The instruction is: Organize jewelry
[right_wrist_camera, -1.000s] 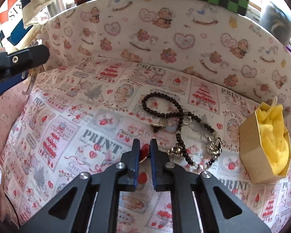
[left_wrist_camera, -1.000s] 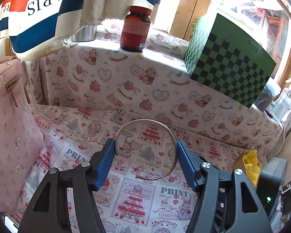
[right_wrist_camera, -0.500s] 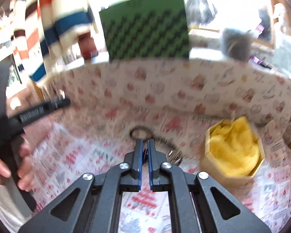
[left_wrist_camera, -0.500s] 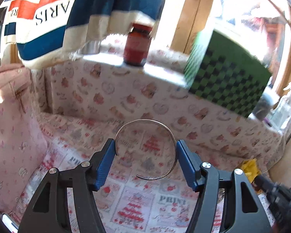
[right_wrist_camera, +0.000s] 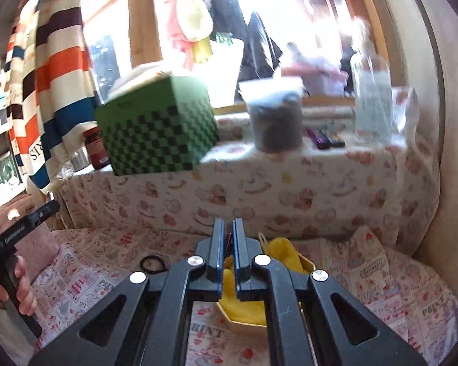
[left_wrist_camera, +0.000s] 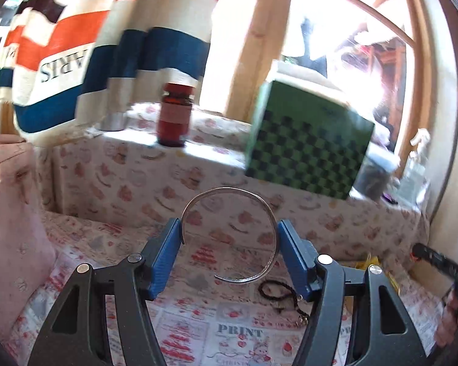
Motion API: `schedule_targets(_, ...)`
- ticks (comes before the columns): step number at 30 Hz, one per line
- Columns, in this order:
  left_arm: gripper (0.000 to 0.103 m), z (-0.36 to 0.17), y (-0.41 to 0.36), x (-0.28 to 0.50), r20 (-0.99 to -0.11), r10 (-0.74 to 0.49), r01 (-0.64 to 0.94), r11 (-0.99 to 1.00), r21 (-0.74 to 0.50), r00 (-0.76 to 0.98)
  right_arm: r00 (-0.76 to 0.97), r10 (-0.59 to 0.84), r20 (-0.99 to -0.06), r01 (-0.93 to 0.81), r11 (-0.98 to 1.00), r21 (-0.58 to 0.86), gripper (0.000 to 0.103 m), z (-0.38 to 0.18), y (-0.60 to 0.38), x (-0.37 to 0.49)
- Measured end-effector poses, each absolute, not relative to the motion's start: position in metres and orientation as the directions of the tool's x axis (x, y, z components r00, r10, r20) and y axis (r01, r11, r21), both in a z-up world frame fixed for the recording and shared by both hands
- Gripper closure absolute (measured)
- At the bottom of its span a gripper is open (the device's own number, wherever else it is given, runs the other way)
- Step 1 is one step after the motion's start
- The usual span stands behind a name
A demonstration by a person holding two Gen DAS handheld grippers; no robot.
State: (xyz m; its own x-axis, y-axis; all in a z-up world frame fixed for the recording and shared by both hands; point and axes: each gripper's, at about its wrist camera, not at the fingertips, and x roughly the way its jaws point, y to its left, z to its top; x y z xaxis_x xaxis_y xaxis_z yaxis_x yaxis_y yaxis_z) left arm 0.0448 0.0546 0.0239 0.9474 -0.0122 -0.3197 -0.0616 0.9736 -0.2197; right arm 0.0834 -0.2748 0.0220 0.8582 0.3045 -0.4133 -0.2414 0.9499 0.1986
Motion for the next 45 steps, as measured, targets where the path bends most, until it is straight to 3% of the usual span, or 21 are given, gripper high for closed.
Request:
schedule_targets(9,0.041,0.017,0.050,0.039,-0.266,0.039,-0.094,0.976,-0.198,0.963,0.803,0.369,-0.469,-0.204,0.908,0.365,0.098,-0.001,-0.313,0.112)
schedule_targets(12,0.054,0.016,0.048,0.039,-0.269,0.034,-0.087,0.978,-0.190,0.963,0.810,0.336,-0.481,-0.170,0.919,0.356,0.097,-0.005,-0.314,0.116)
schedule_targets(14,0.054,0.017,0.042,0.037,-0.263,0.036,-0.081,0.983,-0.164,0.964,0.807,0.341,-0.481,-0.166,0.914,0.370,0.096,-0.006,-0.315,0.116)
schedule_targets(16,0.060,0.019,0.036,0.034,-0.256,0.019,-0.057,0.988,-0.141,0.966,0.806,0.364,-0.466,-0.174,0.900,0.400,0.079,-0.004,-0.320,0.114)
schedule_targets(17,0.065,0.020,0.032,0.033,-0.253,0.016,-0.050,0.990,-0.128,0.967,0.814,0.364,-0.452,-0.172,0.896,0.410,0.061,-0.001,-0.324,0.111)
schedule_targets(20,0.065,0.026,0.021,0.031,-0.275,-0.027,-0.006,0.993,-0.116,0.961,0.838,0.341,-0.427,-0.161,0.900,0.404,0.058,0.006,-0.329,0.107)
schedule_targets(22,0.059,0.031,0.012,0.036,-0.331,-0.094,0.062,0.992,-0.105,0.939,0.845,0.339,-0.413,-0.158,0.897,0.412,0.052,0.008,-0.333,0.105)
schedule_targets(25,0.044,0.031,0.002,0.044,-0.426,-0.063,0.037,0.997,-0.068,0.903,0.833,0.360,-0.419,-0.160,0.884,0.440,0.048,0.007,-0.335,0.106)
schedule_targets(27,0.035,0.025,-0.005,0.054,-0.523,-0.152,0.134,0.988,-0.073,0.838,0.831,0.369,-0.417,-0.166,0.879,0.447,0.040,0.007,-0.334,0.104)
schedule_targets(32,0.032,-0.002,-0.033,0.066,-0.702,-0.298,0.365,0.929,-0.057,0.647,0.844,0.349,-0.406,-0.168,0.893,0.418,0.030,0.012,-0.330,0.099)
schedule_targets(36,0.030,-0.029,-0.059,0.073,-0.773,-0.226,0.417,0.907,0.055,0.593,0.837,0.350,-0.422,-0.157,0.891,0.426,0.022,0.009,-0.331,0.102)
schedule_targets(45,0.028,-0.056,-0.075,0.090,-0.825,-0.197,0.403,0.914,0.041,0.530,0.825,0.339,-0.453,-0.132,0.894,0.428,0.011,0.006,-0.330,0.105)
